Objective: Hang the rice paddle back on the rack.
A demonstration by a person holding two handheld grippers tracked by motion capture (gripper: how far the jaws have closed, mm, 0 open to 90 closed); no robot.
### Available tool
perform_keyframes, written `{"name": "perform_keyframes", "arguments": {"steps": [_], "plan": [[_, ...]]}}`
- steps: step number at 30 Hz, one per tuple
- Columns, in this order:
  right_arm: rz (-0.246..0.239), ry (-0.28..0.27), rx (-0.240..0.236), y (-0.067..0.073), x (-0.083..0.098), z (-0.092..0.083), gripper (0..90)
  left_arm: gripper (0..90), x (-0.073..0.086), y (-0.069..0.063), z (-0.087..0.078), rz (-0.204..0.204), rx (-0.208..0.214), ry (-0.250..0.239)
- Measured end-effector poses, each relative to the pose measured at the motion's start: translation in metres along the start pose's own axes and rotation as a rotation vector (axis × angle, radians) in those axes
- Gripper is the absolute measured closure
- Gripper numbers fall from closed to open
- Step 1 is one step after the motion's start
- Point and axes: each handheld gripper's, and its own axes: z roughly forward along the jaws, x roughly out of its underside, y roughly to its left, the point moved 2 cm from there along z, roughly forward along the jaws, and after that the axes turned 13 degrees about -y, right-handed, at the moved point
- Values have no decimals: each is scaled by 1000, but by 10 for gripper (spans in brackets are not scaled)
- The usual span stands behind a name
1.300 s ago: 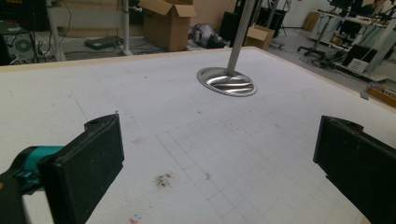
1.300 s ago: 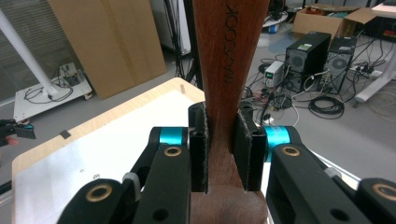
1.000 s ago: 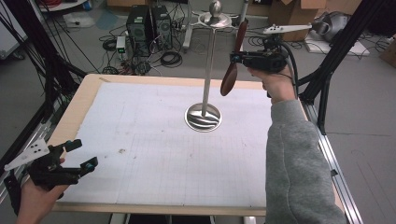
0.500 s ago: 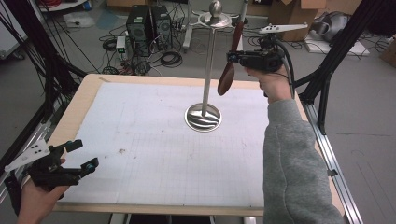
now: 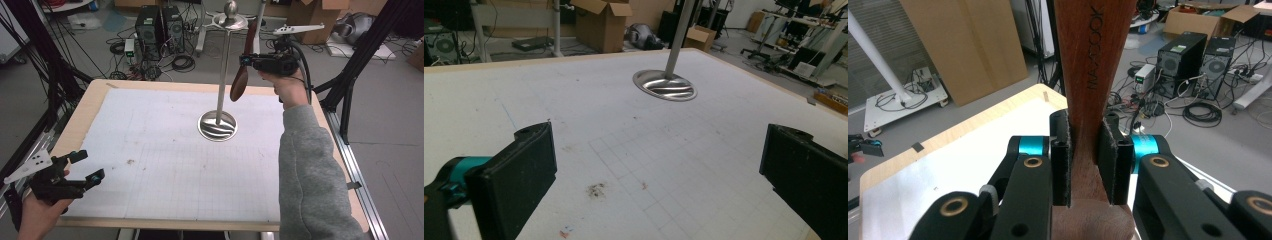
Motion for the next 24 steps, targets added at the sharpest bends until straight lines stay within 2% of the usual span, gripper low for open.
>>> {"name": "perform_keyframes", "arguments": {"steps": [24], "plan": [[-3,13,5,1,1,6,775,22,1,0,-1,-1,-4,1]]}}
